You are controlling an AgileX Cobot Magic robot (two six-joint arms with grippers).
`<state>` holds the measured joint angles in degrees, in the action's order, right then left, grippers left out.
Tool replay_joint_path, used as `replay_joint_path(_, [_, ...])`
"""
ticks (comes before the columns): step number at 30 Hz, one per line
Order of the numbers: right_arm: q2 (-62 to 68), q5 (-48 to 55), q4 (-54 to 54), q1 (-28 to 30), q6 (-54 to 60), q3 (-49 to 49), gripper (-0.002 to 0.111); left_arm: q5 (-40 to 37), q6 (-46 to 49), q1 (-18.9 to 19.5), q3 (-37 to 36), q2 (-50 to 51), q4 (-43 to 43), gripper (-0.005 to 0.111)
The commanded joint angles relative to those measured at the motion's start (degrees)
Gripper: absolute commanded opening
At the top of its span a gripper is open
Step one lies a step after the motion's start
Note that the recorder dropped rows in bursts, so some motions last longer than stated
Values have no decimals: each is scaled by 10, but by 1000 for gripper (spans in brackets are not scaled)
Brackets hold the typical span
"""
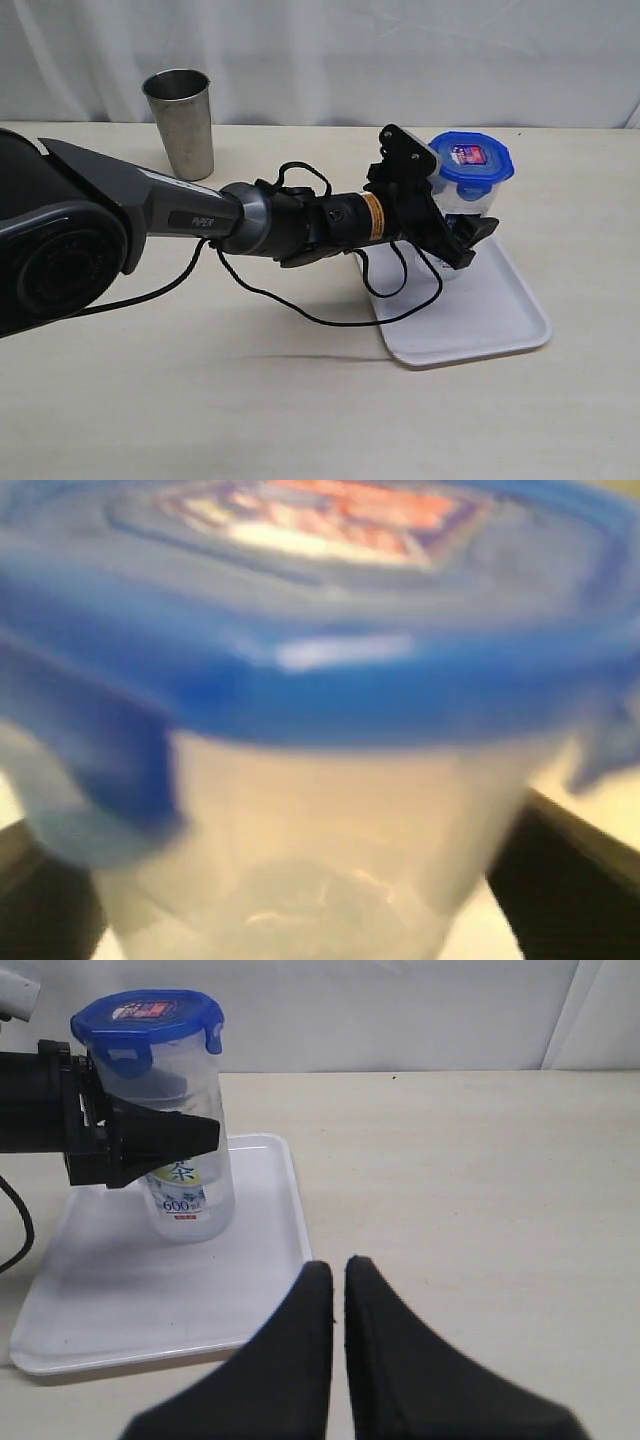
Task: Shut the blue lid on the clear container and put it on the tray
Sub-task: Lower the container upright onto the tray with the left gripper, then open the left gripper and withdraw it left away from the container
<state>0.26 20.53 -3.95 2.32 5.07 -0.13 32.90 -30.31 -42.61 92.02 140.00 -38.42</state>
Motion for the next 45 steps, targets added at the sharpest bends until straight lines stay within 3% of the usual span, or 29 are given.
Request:
replay_joint_path(1, [-3, -7, -3, 2, -1, 1, 4, -39, -4, -1, 1, -4, -4, 92])
replay_joint_path(24, [-3, -7, -3, 2, -1, 1, 4, -118, -53, -1, -3, -33, -106, 92])
replay_joint_path(45, [-3, -7, -3, 2, -1, 1, 4, -156, -39, 0, -103, -132, -107, 91])
